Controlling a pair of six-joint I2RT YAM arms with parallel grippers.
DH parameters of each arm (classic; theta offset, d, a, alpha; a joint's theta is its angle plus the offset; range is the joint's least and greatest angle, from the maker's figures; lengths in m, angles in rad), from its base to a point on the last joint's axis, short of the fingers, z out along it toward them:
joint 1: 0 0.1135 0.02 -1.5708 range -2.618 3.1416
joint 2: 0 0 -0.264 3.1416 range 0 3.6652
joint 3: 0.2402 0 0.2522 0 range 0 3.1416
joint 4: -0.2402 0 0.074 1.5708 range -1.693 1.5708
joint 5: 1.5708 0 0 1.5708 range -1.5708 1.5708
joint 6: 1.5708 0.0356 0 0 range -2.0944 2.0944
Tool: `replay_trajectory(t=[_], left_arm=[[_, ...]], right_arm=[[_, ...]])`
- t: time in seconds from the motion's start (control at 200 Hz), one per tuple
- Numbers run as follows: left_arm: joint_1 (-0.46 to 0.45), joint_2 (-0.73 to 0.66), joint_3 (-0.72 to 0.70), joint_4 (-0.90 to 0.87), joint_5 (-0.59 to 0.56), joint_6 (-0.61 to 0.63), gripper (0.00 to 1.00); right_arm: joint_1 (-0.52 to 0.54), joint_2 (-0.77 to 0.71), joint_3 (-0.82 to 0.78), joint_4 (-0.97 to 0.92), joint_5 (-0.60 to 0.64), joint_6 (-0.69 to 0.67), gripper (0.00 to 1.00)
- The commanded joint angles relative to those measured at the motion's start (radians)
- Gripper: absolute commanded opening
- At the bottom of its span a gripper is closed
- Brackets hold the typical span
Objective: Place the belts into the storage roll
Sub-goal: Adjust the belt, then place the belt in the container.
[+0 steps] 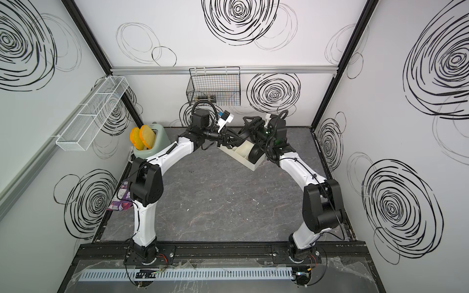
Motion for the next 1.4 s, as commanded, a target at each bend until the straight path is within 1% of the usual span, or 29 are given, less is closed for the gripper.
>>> replay_trajectory(t=[0.0,0.125,0.185,0.255,0.29,0.33,0.35,0.535,0.666,0.676,0.696,0.711,0.766,0.796,0.816,0.841,0.856,0.871,0.896,0.916,0.956,0.996,1.051,1.106,1.131,1.196,1.271,1.396], left_arm=[[-0.004,-0.07,-0.015,0.114,0.061,-0.018,0.0],[0.004,-0.071,-0.022,0.117,0.057,-0.027,0.0],[0.008,-0.074,-0.028,0.119,0.052,-0.031,0.0],[0.013,-0.075,-0.032,0.121,0.049,-0.037,0.0],[0.013,-0.075,-0.033,0.129,0.051,-0.046,0.0],[0.015,-0.075,-0.036,0.136,0.05,-0.05,0.0],[0.013,-0.076,-0.036,0.136,0.049,-0.052,0.0],[0.01,-0.069,-0.035,0.163,0.047,-0.084,0.0],[0.018,-0.063,-0.031,0.185,0.006,-0.132,0.0],[0.02,-0.062,-0.03,0.186,-0.013,-0.139,0.02],[0.023,-0.061,-0.03,0.194,-0.044,-0.154,0.14],[0.026,-0.061,-0.03,0.2,-0.061,-0.166,0.21],[0.043,-0.065,-0.032,0.212,-0.126,-0.19,0.28],[0.053,-0.073,-0.037,0.211,-0.173,-0.197,0.36],[0.063,-0.086,-0.044,0.21,-0.214,-0.2,0.45],[0.076,-0.101,-0.056,0.213,-0.27,-0.206,0.64],[0.086,-0.113,-0.071,0.221,-0.306,-0.212,0.72],[0.094,-0.125,-0.088,0.234,-0.339,-0.223,0.75],[0.115,-0.147,-0.119,0.271,-0.384,-0.249,0.76],[0.128,-0.161,-0.146,0.31,-0.407,-0.273,0.77],[0.156,-0.193,-0.2,0.392,-0.45,-0.326,0.81],[0.18,-0.217,-0.244,0.443,-0.487,-0.372,0.83],[0.2,-0.232,-0.267,0.453,-0.491,-0.379,0.83],[0.208,-0.244,-0.275,0.406,-0.484,-0.339,0.83],[0.208,-0.25,-0.28,0.375,-0.482,-0.295,0.83],[0.208,-0.261,-0.291,0.304,-0.475,-0.228,0.81],[0.215,-0.273,-0.322,0.28,-0.471,-0.198,0.8],[0.235,-0.284,-0.362,0.268,-0.459,-0.189,0.78]], right_arm=[[0.004,-0.004,0.016,0.148,-0.004,0.041,0.7],[0.003,-0.008,0.01,0.15,0.003,0.042,0.58],[0.002,-0.016,0.0,0.147,0.006,0.042,0.48],[0.001,-0.024,-0.013,0.145,0.007,0.041,0.32],[-0.001,-0.027,-0.019,0.145,0.01,0.039,0.22],[-0.001,-0.03,-0.023,0.147,0.014,0.038,0.05],[-0.001,-0.031,-0.024,0.145,0.015,0.035,0.0],[-0.002,-0.047,-0.014,0.098,0.031,-0.015,0.0],[-0.009,-0.056,-0.003,0.048,0.045,-0.06,0.0],[-0.01,-0.056,-0.002,0.046,0.046,-0.063,0.0],[-0.013,-0.056,-0.001,0.044,0.051,-0.069,0.0],[-0.016,-0.056,0.0,0.045,0.055,-0.074,0.0],[-0.026,-0.058,0.007,0.051,0.079,-0.092,0.0],[-0.032,-0.055,0.012,0.069,0.092,-0.102,0.0],[-0.033,-0.049,0.016,0.081,0.099,-0.112,0.0],[-0.037,-0.04,0.032,0.074,0.105,-0.134,0.0],[-0.04,-0.034,0.047,0.055,0.106,-0.151,0.0],[-0.041,-0.024,0.065,0.034,0.105,-0.175,0.0],[-0.044,-0.006,0.093,0.003,0.103,-0.21,0.0],[-0.047,0.008,0.113,-0.016,0.103,-0.236,0.0],[-0.051,0.037,0.152,-0.058,0.103,-0.278,0.0],[-0.057,0.067,0.182,-0.062,0.097,-0.299,0.0],[-0.061,0.103,0.214,-0.05,0.098,-0.316,0.0],[-0.065,0.142,0.258,-0.06,0.097,-0.341,0.0],[-0.065,0.161,0.276,-0.057,0.094,-0.35,0.0],[-0.065,0.21,0.33,-0.084,0.093,-0.39,0.0],[-0.068,0.273,0.392,-0.124,0.088,-0.432,0.0],[-0.068,0.347,0.446,-0.182,0.076,-0.512,0.0]])
